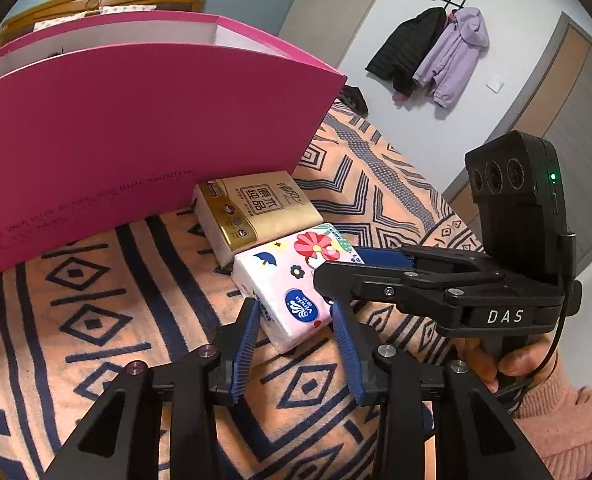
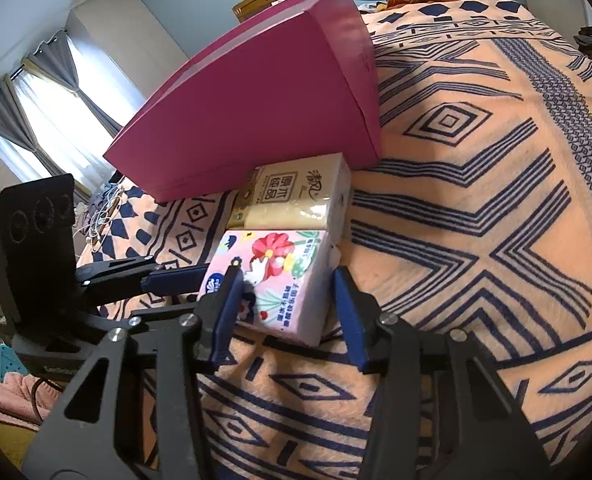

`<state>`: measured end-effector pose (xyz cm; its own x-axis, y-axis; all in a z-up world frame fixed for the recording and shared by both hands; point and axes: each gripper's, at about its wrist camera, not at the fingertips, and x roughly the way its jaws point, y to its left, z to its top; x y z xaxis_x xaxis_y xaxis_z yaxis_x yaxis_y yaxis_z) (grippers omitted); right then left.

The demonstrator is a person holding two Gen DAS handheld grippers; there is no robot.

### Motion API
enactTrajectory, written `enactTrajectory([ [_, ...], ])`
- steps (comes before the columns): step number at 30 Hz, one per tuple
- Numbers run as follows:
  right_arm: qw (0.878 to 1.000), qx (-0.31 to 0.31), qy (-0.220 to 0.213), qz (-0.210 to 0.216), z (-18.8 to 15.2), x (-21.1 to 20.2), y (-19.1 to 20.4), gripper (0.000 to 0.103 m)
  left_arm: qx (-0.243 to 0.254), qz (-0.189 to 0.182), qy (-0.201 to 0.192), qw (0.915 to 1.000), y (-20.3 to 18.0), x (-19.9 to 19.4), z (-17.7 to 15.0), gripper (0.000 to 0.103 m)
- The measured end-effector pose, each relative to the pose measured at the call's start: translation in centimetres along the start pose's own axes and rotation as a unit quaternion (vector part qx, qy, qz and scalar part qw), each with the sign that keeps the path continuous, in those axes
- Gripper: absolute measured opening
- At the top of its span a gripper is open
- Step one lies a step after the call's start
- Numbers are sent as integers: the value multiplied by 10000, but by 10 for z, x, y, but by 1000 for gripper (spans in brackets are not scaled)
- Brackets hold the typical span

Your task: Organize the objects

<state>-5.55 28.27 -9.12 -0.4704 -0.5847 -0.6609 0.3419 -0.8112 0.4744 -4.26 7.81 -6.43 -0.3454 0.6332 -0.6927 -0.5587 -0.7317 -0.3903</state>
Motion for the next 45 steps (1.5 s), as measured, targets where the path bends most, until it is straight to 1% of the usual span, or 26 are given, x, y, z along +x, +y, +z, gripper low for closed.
enactTrajectory([
  [10, 9999, 9, -98, -24, -3, -7, 5, 49, 178, -36, -117, 9998, -8, -11, -2, 38],
  [18, 9996, -106, -254, -79, -3, -19, 14, 49, 196, -94, -269, 9994, -16, -23, -1, 38],
  [23, 9992, -173, -344, -62, -3, -25, 19, 49, 215, -56, -366, 9991, -20, -30, 1, 38],
  [45, 9960, -526, -718, 31, 16, -44, 46, 49, 302, 42, -856, 9959, -29, -61, 14, 38],
])
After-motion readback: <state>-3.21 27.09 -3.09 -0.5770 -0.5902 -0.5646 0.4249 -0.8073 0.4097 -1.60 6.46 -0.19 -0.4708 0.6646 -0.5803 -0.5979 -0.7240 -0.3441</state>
